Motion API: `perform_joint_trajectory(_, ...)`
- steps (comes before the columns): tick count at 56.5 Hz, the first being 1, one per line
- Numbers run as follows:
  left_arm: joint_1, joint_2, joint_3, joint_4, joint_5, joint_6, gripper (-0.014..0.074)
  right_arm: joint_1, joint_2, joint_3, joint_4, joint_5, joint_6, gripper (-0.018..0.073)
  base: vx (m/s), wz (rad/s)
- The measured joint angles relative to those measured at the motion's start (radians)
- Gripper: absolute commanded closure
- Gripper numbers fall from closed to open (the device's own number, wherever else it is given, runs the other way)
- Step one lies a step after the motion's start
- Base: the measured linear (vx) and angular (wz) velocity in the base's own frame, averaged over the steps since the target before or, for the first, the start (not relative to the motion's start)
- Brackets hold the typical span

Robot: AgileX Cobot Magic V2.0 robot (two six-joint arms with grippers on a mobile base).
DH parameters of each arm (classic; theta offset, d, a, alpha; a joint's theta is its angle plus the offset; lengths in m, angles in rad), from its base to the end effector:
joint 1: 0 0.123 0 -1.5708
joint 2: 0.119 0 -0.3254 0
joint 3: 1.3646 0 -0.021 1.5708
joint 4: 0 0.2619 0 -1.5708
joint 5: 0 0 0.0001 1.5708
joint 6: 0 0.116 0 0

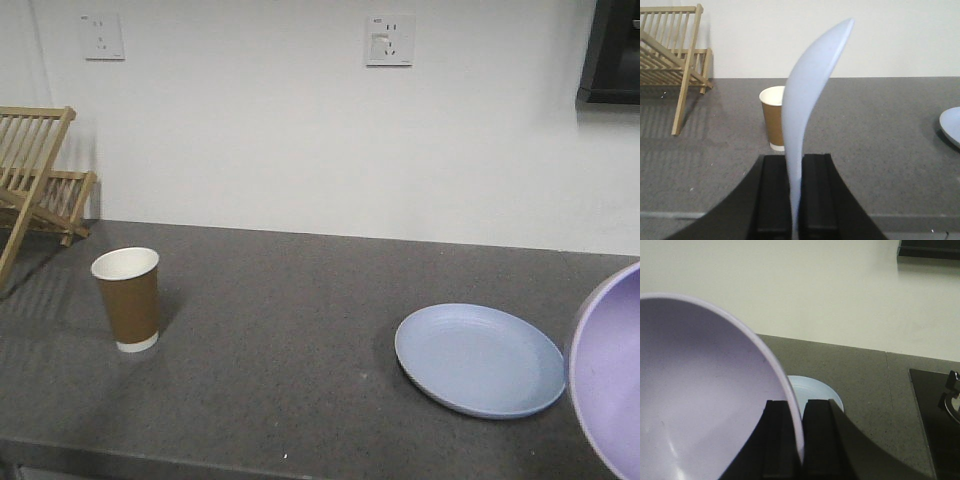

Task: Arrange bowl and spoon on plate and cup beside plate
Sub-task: 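Drive the base to the counter with the pale blue plate and cup, then lower the lavender bowl onto the plate and open the right gripper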

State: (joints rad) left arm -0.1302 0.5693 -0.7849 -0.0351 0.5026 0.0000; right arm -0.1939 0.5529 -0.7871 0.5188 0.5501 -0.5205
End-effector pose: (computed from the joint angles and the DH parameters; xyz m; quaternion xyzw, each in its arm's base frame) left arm 0.1049 -0.0157 0.4048 0.0438 0.7728 -0.0574 0.6306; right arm 0.1016 0.0107 0.4094 -0.0364 0.7612 0.0156 0.6473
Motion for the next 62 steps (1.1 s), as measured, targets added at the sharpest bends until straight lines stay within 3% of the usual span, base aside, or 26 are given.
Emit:
perform_joint_trajectory(34, 0.0, 0.0, 0.0, 0.0, 0.0, 0.0, 0.0603, 0.0, 0.0, 0.0, 0.0, 0.0, 0.0, 0.0568, 0.34, -0.2)
perform_joint_trajectory(62, 0.0, 0.0, 0.0, 0.0, 0.0, 0.0, 0.0603, 0.0, 0.0, 0.0, 0.0, -0.001, 0.0, 0.0568, 0.11, -0.09)
